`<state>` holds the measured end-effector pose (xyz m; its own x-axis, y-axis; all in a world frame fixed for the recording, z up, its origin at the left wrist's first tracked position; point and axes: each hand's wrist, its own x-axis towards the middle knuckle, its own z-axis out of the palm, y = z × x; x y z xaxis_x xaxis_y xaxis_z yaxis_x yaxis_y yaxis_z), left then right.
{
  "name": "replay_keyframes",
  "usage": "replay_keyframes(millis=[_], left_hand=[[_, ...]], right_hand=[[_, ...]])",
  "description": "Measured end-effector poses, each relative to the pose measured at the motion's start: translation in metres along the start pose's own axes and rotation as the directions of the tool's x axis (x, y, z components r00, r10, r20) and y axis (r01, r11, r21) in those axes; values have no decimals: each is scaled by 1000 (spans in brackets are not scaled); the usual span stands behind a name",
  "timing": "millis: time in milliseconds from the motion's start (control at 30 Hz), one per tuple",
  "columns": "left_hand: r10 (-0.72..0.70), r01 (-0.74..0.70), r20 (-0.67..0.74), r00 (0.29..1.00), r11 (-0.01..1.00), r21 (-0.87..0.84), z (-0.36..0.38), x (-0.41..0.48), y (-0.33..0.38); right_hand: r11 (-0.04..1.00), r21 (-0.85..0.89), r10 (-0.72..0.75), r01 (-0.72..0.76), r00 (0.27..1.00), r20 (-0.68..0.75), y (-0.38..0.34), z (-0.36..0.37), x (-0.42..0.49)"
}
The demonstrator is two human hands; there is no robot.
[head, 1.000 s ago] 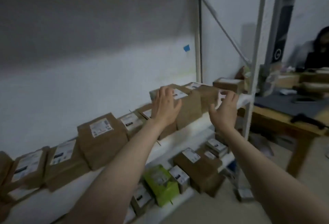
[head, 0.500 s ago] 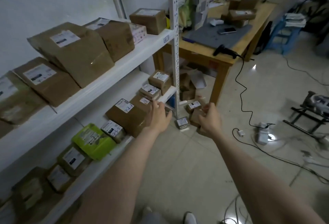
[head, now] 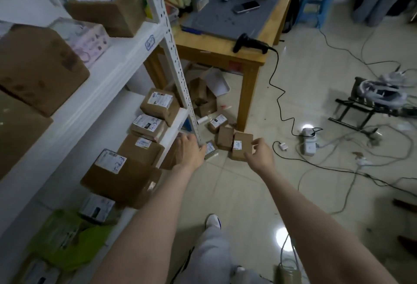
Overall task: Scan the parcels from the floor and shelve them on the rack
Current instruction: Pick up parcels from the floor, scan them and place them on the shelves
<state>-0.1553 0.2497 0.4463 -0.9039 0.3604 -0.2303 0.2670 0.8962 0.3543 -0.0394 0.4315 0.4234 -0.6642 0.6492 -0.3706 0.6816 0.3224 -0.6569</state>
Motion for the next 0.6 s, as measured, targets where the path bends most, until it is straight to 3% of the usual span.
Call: replay_keyframes(millis=[333, 600], left_hand=[[52, -61, 182, 982, 997, 47, 67, 143, 31], [7, -29, 206, 979, 994, 103, 225, 272, 19]], right_hand=[[979, 48, 200, -199, 980, 1, 13, 24, 139], [975, -89, 210, -203, 975, 73, 113, 94, 291]])
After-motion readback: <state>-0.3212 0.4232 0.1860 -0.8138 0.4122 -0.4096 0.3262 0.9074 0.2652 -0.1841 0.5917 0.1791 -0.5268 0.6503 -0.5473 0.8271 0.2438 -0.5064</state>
